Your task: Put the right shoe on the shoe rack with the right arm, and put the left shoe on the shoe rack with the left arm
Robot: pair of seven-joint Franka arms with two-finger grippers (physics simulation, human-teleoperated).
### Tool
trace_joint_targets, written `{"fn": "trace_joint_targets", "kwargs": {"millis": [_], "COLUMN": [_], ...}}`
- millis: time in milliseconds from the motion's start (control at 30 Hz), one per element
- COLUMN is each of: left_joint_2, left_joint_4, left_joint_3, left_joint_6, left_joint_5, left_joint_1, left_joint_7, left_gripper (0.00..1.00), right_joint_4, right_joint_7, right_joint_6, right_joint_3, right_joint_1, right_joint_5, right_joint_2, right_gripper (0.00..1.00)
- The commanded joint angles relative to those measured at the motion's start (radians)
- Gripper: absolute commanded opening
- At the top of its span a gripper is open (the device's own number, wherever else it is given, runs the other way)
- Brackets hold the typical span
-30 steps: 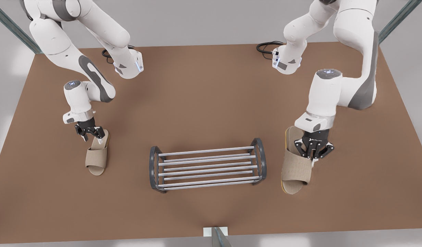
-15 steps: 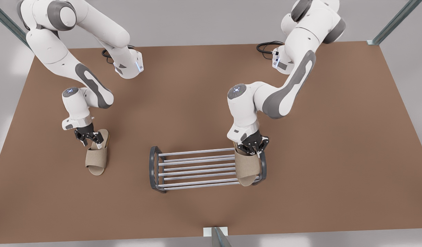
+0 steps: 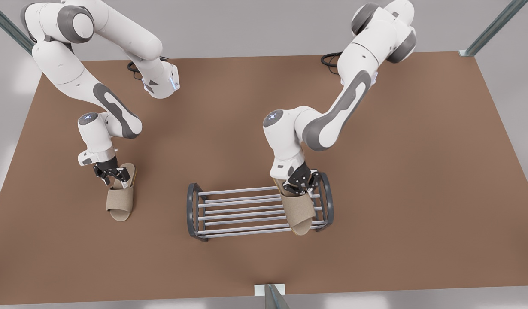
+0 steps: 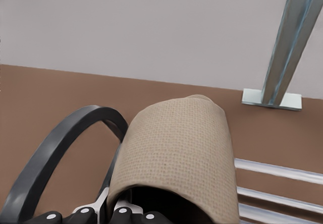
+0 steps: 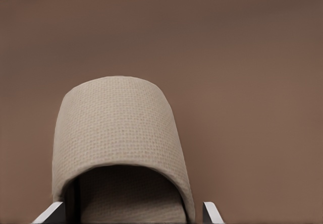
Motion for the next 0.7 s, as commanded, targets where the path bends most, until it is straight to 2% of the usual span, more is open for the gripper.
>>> {"fn": "trace_joint_targets", "kwargs": {"millis": [0, 100, 133, 167, 200, 367, 433, 500, 533, 567, 667], "left_joint_2": [0.004, 0.002, 0.001, 0.002, 0.002, -0.016, -0.059, -0.091, -0.146, -0.217, -0.239], "left_joint_4": [-0.010, -0.013, -0.021, -0.021, -0.021, -0.033, -0.017, 0.098, 0.152, 0.171, 0.175], "left_joint_3": [-0.001, 0.001, -0.001, -0.001, -0.001, -0.013, -0.068, -0.178, -0.180, -0.177, -0.178], "left_joint_6": [0.000, -0.001, -0.003, -0.003, -0.006, -0.064, -0.187, -0.395, -0.490, -0.533, -0.558], "left_joint_5": [0.034, 0.037, 0.052, 0.054, 0.055, 0.041, -0.070, -0.195, -0.302, -0.449, -0.595], "left_joint_1": [-0.001, 0.002, 0.004, 0.002, -0.001, -0.022, -0.044, -0.032, 0.020, 0.144, 0.447], "left_joint_7": [-0.273, -0.273, -0.273, -0.268, -0.266, -0.259, -0.256, -0.176, -0.008, 0.267, 0.845], "left_gripper": [0.21, 0.21, 0.26, 0.92, 1.00, 1.00, 1.00, 1.00, 1.00, 1.00, 1.00], "right_joint_4": [0.002, 0.002, 0.002, 0.002, 0.002, 0.015, 0.032, 0.038, 0.038, 0.048, 0.072], "right_joint_7": [-0.026, -0.052, -0.052, -0.052, -0.052, -0.054, -0.082, -0.083, -0.085, -0.085, -0.085], "right_joint_6": [-0.001, -0.001, -0.001, -0.001, -0.001, -0.001, -0.001, -0.001, -0.001, -0.001, -0.001], "right_joint_3": [0.000, 0.000, 0.000, 0.000, 0.000, -0.001, -0.023, -0.024, -0.024, -0.024, -0.024], "right_joint_1": [-0.001, -0.012, -0.012, -0.012, -0.012, -0.012, -0.014, -0.015, -0.018, -0.018, -0.017], "right_joint_5": [0.000, -0.001, 0.000, 0.000, 0.000, 0.000, -0.001, 0.000, 0.000, -0.001, -0.001], "right_joint_2": [0.000, 0.000, 0.000, 0.000, 0.000, 0.008, 0.014, 0.022, 0.022, 0.034, 0.052], "right_gripper": [1.00, 1.00, 1.00, 1.00, 1.00, 1.00, 1.00, 1.00, 1.00, 1.00, 1.00]}}
